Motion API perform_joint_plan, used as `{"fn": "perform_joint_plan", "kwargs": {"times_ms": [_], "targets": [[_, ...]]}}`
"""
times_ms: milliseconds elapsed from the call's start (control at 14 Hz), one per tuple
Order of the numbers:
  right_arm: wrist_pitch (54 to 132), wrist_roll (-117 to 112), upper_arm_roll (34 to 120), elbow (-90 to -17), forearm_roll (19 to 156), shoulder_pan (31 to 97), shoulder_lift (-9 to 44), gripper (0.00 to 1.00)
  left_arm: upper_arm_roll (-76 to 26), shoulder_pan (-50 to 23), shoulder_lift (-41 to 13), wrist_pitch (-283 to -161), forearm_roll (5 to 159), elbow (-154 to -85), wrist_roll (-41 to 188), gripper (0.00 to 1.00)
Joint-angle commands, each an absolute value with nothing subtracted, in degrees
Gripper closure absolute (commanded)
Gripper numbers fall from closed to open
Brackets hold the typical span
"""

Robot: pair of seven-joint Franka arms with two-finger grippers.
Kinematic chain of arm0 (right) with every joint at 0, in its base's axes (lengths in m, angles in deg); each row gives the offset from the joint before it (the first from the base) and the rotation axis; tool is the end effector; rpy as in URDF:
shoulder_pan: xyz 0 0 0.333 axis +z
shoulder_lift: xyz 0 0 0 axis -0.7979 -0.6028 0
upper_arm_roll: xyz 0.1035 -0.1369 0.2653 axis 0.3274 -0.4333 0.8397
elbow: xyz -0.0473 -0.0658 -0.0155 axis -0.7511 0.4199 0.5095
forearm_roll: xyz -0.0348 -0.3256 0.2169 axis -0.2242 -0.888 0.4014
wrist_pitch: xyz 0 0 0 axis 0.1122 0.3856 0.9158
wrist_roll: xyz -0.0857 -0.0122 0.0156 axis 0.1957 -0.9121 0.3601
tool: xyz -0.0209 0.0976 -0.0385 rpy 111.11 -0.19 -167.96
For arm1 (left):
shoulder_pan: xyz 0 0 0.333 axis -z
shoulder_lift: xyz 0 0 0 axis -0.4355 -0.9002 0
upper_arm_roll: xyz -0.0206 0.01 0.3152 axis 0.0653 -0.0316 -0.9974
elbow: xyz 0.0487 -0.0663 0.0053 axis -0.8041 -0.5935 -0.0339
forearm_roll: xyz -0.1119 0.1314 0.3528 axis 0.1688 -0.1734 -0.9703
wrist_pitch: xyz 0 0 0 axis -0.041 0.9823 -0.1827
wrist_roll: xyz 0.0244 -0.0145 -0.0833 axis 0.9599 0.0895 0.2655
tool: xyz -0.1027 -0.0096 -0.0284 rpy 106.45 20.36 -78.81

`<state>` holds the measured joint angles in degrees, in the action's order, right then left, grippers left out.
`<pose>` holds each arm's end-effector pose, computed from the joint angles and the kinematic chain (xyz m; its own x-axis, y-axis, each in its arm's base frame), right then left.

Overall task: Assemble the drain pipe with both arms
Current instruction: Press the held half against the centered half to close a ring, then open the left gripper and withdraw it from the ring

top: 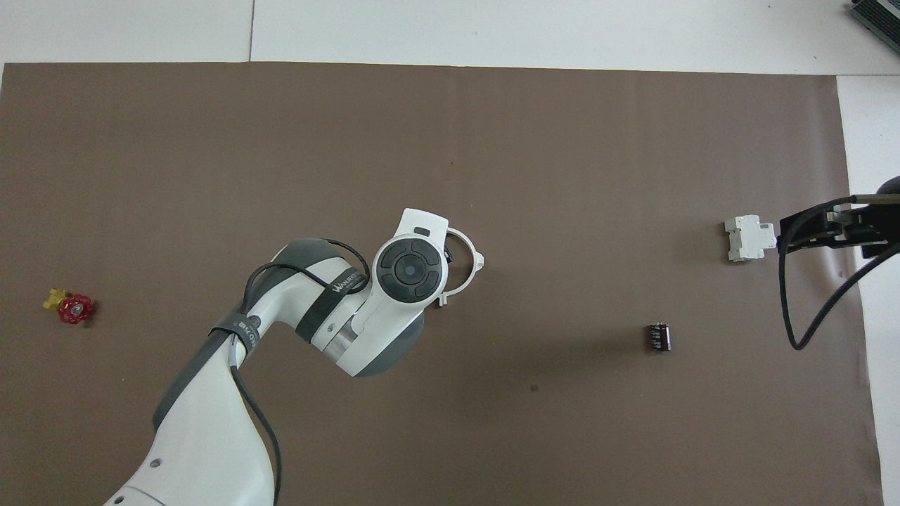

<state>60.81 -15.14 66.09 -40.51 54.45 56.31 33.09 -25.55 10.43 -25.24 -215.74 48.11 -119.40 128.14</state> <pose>0.5442 -0.0077 0.6188 0.9934 -0.0844 -0.0778 -0.0806 -0.9955 0.0508 0.4945 -0.3878 0.3091 0.8940 0.4350 0.1077 0.4385 -0.8987 -0.0096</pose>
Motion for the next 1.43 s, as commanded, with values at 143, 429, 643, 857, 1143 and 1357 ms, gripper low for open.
{"fn": "perform_joint_plan", "kwargs": {"times_ms": [143, 429, 643, 857, 1143, 1357], "targets": [[61.12, -15.44, 66.32, -40.78, 55.35, 55.65, 33.25, 0.00, -25.53, 2.59, -14.47, -203.19, 47.82, -118.56, 114.74, 0.00], [60.51, -15.44, 66.32, -40.87, 55.44, 55.91, 33.33, 0.00, -25.62, -6.71, -8.65, -194.12, 49.41, -118.30, 97.00, 0.00], [61.21, -15.44, 66.32, -40.87, 56.84, 55.56, 33.33, 0.00, -25.71, -15.06, -6.28, -191.47, 50.28, -117.95, 82.74, 0.00], [63.32, -15.36, 66.32, -42.00, 57.72, 55.56, 33.51, 0.00, -26.15, -25.52, -0.22, -187.35, 53.97, -117.68, 63.79, 0.00], [63.41, -14.92, 66.23, -42.36, 58.96, 55.56, 33.69, 0.00, -25.89, -29.77, 2.34, -180.66, 54.16, -115.93, 53.61, 0.00], [64.81, -13.33, 66.23, -42.27, 58.96, 55.56, 33.69, 0.00, -25.71, -29.51, 2.78, -179.07, 54.16, -115.40, 55.19, 0.00]]}}
